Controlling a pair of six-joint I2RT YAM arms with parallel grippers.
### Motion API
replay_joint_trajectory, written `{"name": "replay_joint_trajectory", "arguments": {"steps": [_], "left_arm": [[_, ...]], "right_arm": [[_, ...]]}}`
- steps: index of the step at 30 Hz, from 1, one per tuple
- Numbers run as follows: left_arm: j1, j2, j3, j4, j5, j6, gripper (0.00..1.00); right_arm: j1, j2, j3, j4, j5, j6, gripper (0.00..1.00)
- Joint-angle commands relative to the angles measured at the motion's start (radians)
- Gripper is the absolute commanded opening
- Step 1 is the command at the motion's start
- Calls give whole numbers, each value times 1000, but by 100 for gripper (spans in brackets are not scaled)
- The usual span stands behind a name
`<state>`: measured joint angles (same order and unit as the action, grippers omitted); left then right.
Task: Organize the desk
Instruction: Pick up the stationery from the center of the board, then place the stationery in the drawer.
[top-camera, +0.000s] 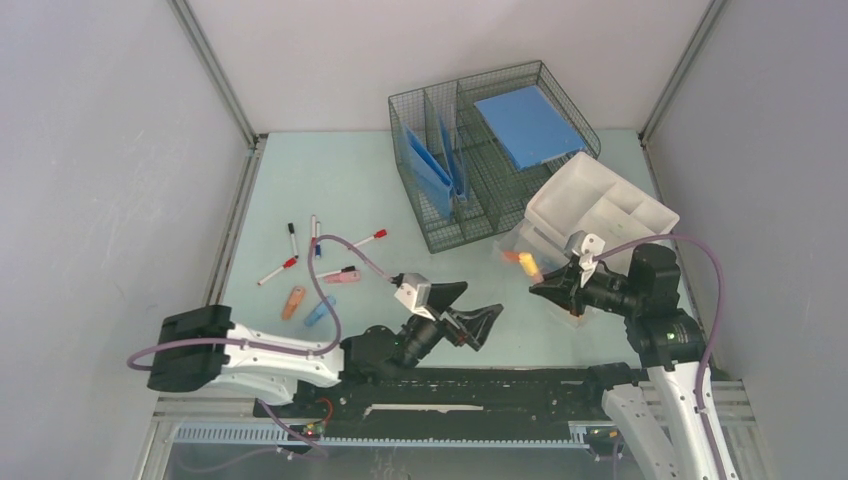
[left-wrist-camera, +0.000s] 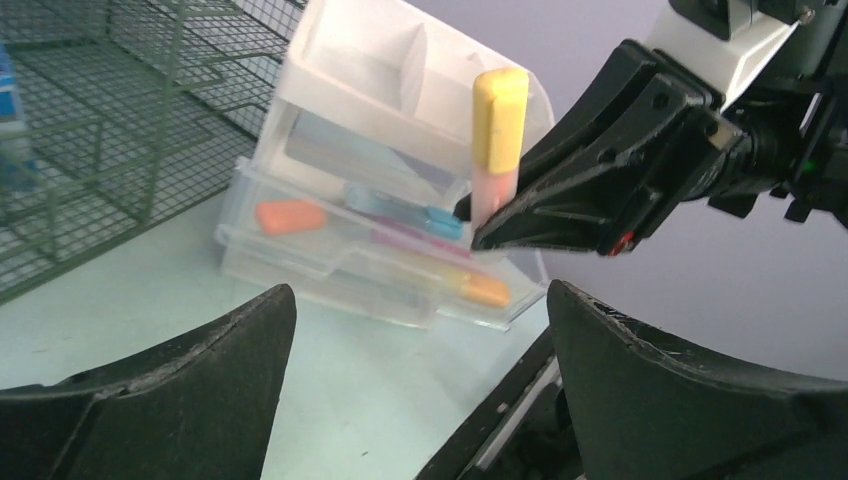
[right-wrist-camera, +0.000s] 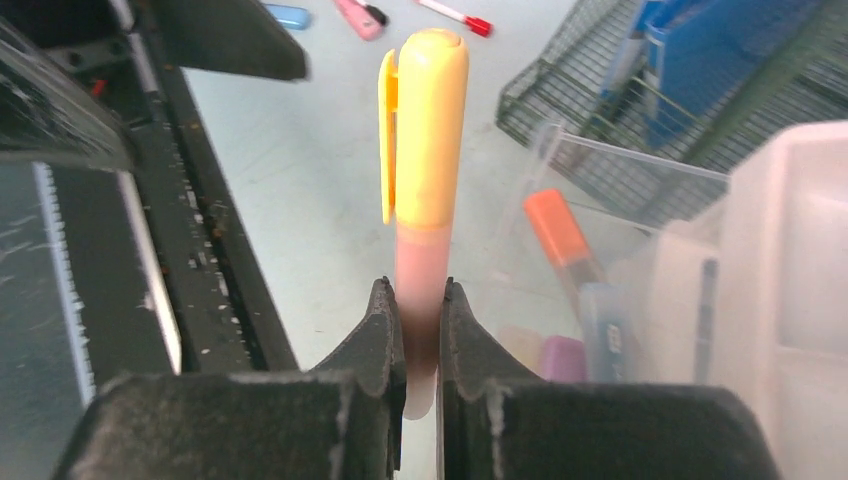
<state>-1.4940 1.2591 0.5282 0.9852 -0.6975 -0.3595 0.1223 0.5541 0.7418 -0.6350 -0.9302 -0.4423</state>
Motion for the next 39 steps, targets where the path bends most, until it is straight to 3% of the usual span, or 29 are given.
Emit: {"name": "replay_joint_trajectory", "arguments": {"steps": [1, 5, 11, 22, 39], "left_arm": [[4, -137, -85, -48, -12, 80, 100], [12, -243, -149, -164, -65, 40, 100], [15, -360, -244, -197, -129, 0, 100], [17, -428, -276, -248, -163, -12, 100], [41, -485, -318, -284, -146, -90, 100]], "right_arm": [[-35, -9, 23, -6, 107, -61, 2], [-43, 1, 24, -9, 176, -83, 6], [-50, 18, 17, -13, 224, -108, 16], [-64, 19, 16, -22, 218, -119, 48], [-93, -23, 16, -30, 132, -116, 52]]}}
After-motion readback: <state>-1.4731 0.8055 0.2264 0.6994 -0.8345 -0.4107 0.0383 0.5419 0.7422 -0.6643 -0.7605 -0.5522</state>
